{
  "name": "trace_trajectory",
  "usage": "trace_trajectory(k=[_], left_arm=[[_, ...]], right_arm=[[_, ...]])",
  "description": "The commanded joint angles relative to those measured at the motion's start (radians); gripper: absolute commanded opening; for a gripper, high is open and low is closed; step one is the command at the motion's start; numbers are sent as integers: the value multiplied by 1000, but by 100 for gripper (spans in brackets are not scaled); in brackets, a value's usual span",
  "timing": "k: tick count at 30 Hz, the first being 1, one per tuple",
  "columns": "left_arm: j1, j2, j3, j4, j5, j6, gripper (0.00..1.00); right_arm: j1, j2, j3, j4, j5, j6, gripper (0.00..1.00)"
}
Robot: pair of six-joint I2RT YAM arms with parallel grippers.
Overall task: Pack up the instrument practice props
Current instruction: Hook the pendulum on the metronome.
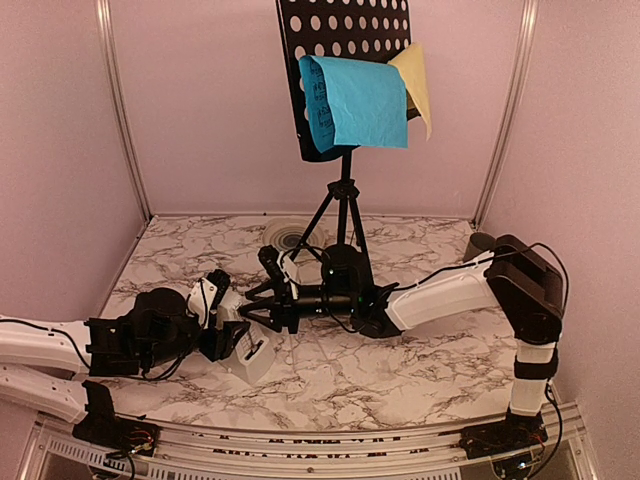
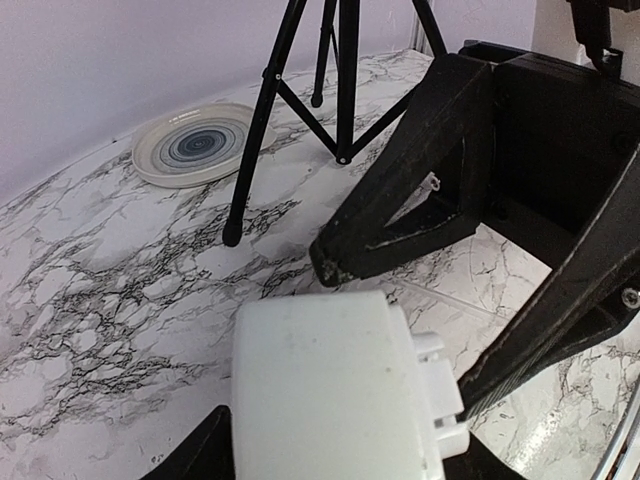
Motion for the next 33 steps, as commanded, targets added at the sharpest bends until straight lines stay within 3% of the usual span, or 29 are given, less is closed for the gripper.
trace_trajectory(k=[1, 11, 23, 33], left_arm=[[3, 14, 1, 44, 31, 18, 64], [3, 30, 1, 53, 34, 21, 64], [2, 73, 17, 65, 34, 39, 57], [3, 80, 18, 74, 43, 44, 57]], right_arm=[[-7, 25, 32, -38, -14, -11, 44], [-9, 26, 17, -28, -35, -8, 36], [-82, 52, -17, 108, -202, 91, 35], [-86, 51, -6, 76, -244, 73, 37]])
